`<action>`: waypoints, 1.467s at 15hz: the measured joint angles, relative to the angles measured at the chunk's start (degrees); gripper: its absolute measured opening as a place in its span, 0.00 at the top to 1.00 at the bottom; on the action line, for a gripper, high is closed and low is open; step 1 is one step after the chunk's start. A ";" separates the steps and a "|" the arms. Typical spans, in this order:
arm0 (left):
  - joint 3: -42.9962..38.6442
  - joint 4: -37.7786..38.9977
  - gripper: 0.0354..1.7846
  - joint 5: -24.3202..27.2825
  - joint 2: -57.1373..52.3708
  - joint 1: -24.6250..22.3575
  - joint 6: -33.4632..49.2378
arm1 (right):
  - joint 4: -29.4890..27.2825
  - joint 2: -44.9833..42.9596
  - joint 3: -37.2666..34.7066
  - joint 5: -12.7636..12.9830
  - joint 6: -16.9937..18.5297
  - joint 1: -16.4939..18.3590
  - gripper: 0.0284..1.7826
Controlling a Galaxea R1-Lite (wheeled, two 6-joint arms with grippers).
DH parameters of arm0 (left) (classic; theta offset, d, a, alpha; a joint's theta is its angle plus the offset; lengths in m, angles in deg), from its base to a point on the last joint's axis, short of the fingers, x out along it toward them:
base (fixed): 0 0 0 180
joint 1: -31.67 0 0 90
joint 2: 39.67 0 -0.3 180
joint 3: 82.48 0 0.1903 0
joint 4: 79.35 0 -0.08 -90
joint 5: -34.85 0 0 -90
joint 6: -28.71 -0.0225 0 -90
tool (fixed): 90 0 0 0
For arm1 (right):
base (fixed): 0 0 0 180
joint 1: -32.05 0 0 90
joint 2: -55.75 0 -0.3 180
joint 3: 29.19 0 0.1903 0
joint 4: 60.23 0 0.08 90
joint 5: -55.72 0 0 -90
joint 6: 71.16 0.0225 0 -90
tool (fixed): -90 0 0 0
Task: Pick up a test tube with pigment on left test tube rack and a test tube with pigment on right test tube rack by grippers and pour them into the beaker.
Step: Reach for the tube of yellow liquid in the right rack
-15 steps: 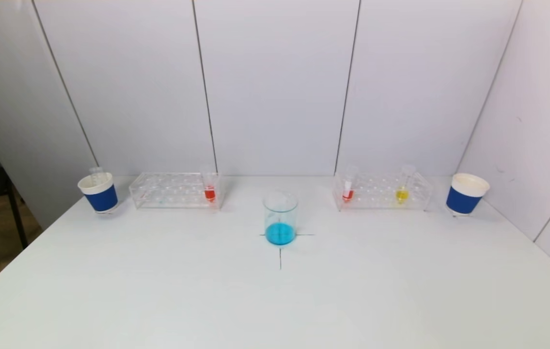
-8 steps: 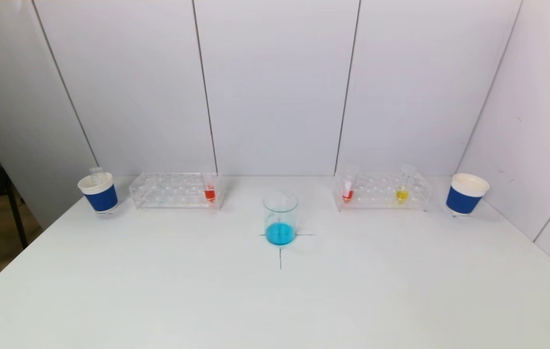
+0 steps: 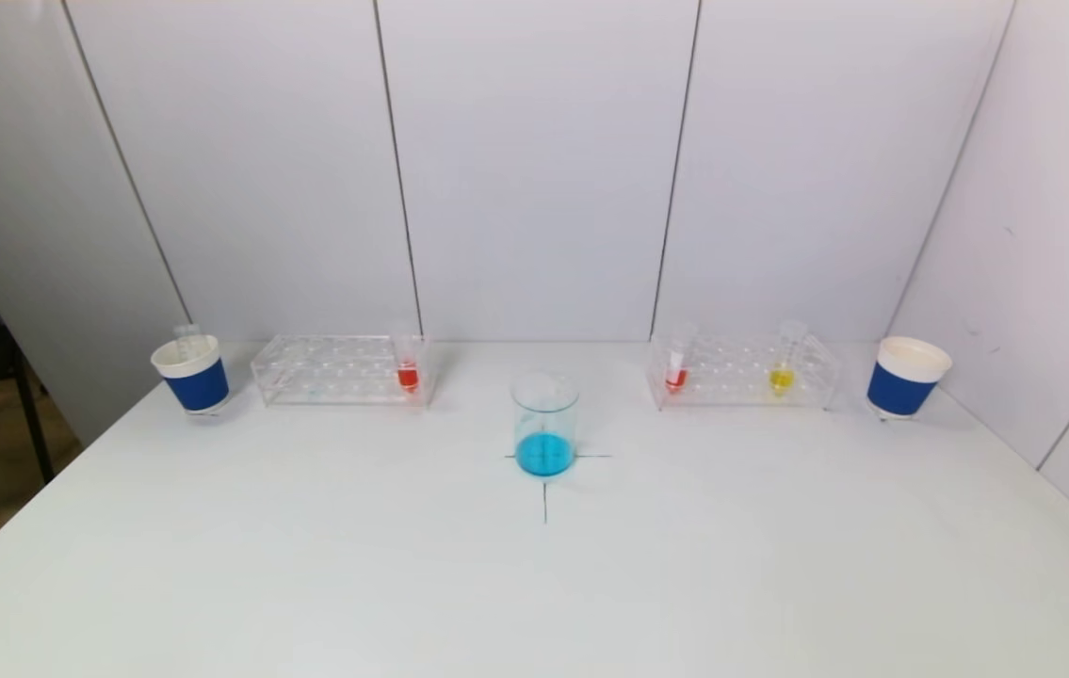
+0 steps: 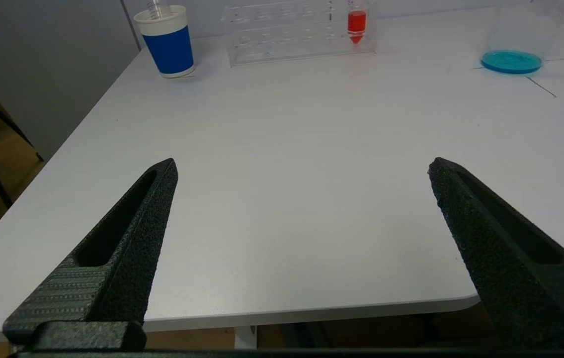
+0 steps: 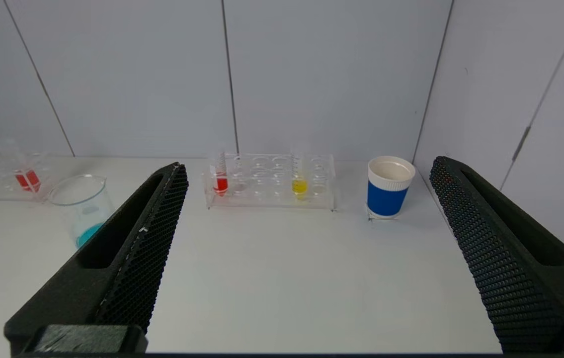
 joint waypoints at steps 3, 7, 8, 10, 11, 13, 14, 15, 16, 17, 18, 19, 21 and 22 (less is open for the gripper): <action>0.00 -0.01 0.01 0.02 0.00 0.00 -0.01 | 10.01 14.21 1.99 0.05 0.55 -0.06 0.01; 0.00 -0.01 0.01 0.02 0.00 0.00 0.00 | 25.66 33.24 2.73 0.11 2.15 -0.11 0.01; 0.00 0.00 0.01 0.02 0.00 0.00 0.00 | 30.03 37.82 2.88 0.11 2.32 -0.11 0.01; 0.00 -0.01 0.01 0.00 0.00 0.00 0.00 | 38.14 46.08 3.34 0.28 2.45 -0.11 0.01; 0.00 -0.01 0.01 0.00 0.00 0.00 0.02 | 41.76 49.86 3.72 0.38 2.40 -0.11 0.01; 0.00 -0.01 0.01 0.00 0.00 0.00 -0.01 | 48.74 56.88 4.63 0.57 2.17 -0.24 0.01; 0.00 0.00 0.01 0.02 0.00 0.00 -0.01 | 52.02 60.22 5.19 0.74 2.06 -0.33 0.01; 0.00 -0.01 0.01 0.00 0.00 0.00 0.00 | 54.55 63.00 5.74 0.93 2.01 -0.41 0.01; 0.00 0.00 0.01 0.02 0.00 0.00 0.02 | 56.59 65.46 6.23 1.10 1.93 -0.52 0.01; 0.00 -0.01 0.01 0.00 0.00 0.00 0.02 | 58.53 67.89 6.79 1.34 1.87 -0.66 0.01; 0.00 0.00 0.01 0.02 0.00 0.00 0.05 | 60.26 69.95 7.25 1.52 1.84 -0.85 0.01; 0.00 0.00 0.01 0.02 0.00 0.00 0.02 | 62.10 71.78 7.78 1.63 1.79 -1.13 0.01; 0.00 -0.01 0.01 0.02 0.00 0.00 0.00 | 64.15 75.05 8.98 2.91 1.73 -1.79 0.01; 0.00 -0.01 0.01 0.02 0.00 0.00 0.00 | 64.31 76.37 9.68 3.82 1.76 -2.05 0.01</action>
